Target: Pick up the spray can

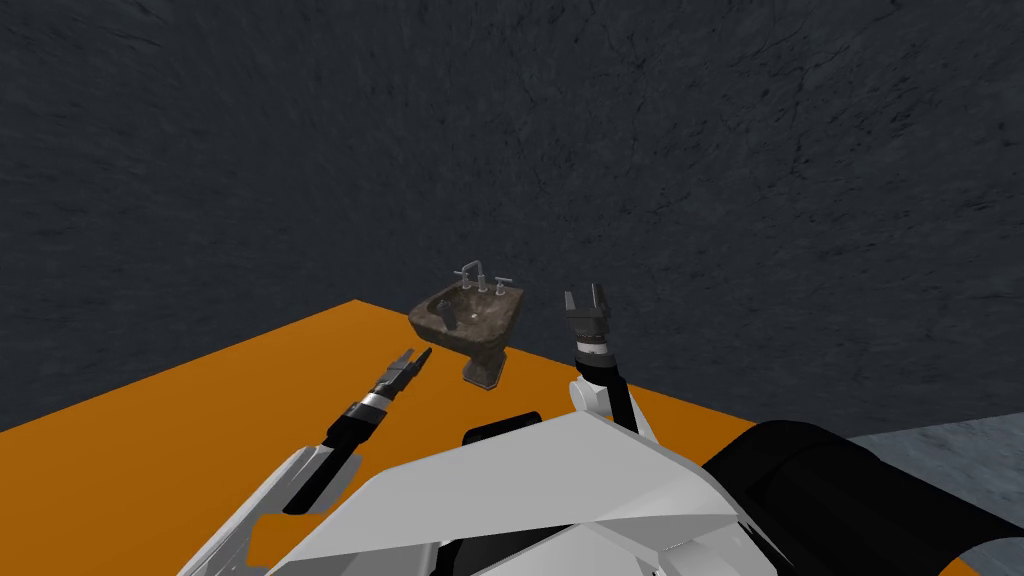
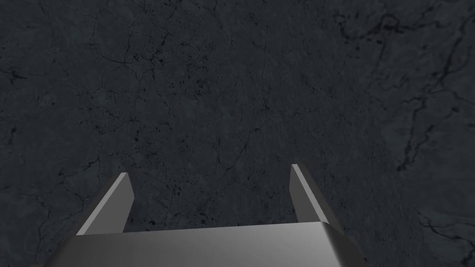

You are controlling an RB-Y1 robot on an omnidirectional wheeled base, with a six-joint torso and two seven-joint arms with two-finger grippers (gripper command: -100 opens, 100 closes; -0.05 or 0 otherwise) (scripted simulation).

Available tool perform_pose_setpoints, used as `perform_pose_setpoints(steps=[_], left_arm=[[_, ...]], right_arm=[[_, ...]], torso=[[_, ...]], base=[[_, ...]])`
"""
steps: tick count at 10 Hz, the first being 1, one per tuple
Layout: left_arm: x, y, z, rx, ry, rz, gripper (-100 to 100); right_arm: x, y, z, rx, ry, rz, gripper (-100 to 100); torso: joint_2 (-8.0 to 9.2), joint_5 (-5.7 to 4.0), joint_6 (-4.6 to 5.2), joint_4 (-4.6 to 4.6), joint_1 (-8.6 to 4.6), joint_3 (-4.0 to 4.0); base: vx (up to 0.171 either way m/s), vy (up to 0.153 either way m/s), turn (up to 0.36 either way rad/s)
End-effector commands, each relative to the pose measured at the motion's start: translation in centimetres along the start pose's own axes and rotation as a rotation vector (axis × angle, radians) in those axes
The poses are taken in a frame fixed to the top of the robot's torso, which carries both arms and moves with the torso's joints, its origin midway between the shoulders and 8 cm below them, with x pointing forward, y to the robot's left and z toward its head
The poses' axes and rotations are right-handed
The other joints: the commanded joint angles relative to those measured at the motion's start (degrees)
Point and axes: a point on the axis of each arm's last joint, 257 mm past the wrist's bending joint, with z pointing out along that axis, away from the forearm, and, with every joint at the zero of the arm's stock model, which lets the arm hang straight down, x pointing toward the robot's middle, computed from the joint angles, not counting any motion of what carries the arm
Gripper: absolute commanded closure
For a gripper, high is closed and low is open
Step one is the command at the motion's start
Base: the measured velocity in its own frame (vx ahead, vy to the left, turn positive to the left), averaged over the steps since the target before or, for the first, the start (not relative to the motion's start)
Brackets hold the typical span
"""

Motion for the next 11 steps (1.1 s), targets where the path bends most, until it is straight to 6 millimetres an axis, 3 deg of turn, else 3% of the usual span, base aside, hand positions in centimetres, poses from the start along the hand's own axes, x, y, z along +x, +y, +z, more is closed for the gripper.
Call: perform_pose_setpoints(steps=[1,4,7,8,9,11], left_arm=[[-0.3,0.8,0.2,-0.022,0.001,0.061,-100],[-1.2,2.0,1.0,-0.049,-0.004,0.162,-100],[-1.6,2.0,1.4,-0.047,-0.010,0.174,-100],[-1.6,2.0,1.5,-0.047,-0.011,0.177,0],[-0.2,0.8,3.1,-0.012,-0.014,0.142,-100],[-0.4,1.9,4.3,-0.021,-0.017,0.146,-100]], right_arm=[[0.0,0.0,0.0,0.000,0.000,0.000,0],[0.0,0.0,0.0,0.000,0.000,0.000,0],[0.0,0.0,0.0,0.000,0.000,0.000,0],[0.0,0.0,0.0,0.000,0.000,0.000,0],[0.0,0.0,0.0,0.000,0.000,0.000,0],[0.0,0.0,0.0,0.000,0.000,0.000,0]], torso=[[0.00,0.00,0.00,0.00,0.00,0.00],[-0.10,-0.01,-0.01,-0.03,-0.07,-0.06],[-0.42,-0.05,-0.01,-0.11,-0.24,-0.25],[-0.03,-0.04,-0.04,-0.04,-0.18,-0.05],[0.26,-0.03,-0.04,0.04,-0.11,0.13],[0.60,-0.02,-0.04,0.12,-0.08,0.33]], base=[[0.119,-0.005,-0.145],[0.171,-0.022,-0.142],[0.187,-0.036,-0.092],[0.018,-0.004,0.004],[-0.033,-0.003,0.232],[-0.041,0.000,0.061]])
